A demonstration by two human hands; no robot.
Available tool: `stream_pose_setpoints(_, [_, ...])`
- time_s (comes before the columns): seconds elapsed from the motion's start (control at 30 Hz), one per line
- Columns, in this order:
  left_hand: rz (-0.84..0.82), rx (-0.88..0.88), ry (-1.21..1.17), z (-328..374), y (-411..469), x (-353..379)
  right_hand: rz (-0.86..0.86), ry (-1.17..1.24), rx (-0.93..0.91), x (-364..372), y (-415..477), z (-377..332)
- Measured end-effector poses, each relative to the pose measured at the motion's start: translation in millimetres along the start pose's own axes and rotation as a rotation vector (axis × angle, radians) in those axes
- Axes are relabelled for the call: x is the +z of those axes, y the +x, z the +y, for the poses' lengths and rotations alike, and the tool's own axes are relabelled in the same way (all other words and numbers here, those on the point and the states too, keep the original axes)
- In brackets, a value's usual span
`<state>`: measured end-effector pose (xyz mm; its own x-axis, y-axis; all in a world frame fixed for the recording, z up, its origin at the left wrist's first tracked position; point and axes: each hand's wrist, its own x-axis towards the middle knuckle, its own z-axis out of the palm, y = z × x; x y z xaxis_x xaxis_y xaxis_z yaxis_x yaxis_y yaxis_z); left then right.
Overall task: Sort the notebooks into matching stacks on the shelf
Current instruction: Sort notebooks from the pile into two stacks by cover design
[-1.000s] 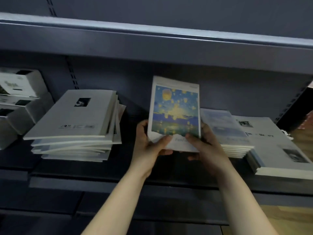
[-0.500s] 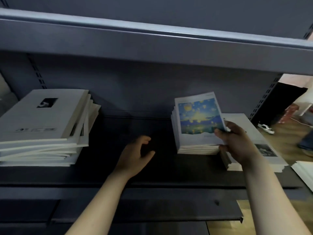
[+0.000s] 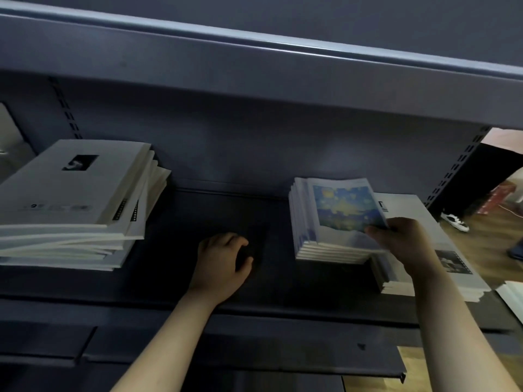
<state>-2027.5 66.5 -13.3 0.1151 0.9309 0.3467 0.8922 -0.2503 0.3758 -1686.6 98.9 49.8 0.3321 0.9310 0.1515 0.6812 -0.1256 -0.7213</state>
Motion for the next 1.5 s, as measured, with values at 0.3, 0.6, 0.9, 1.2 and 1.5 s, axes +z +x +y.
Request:
stream_pose_setpoints(0.3, [-0.037,-0.015,-0.001,-2.3,-0.1,0.1,0.031,-0.135,-0.068,12.8,-8.0,-11.8])
stream_pose_setpoints(0.6, [-0.046,-0.013,-0.017,-2.6,-2.5,-0.8,0.093,-0.002,-0.104,29.3,-17.2,-20.4])
stream_pose_setpoints(0.9, [-0.064,-0.022,-0.041,-1.1,-0.4,-3.4,-0.192,0.134,-0.093,10.5,-21.6,2.4])
stream_pose_setpoints(1.2, [-0.060,-0.025,-0.033,-0.4,1.1,-2.9,-0.049,0.016,-0.161,18.4,-23.4,-0.7])
stream_pose_setpoints(1.5, [-0.084,-0.038,-0.040,2.6,0.2,-6.9,-0.094,-0.040,-0.167,14.4,-21.7,-3.3])
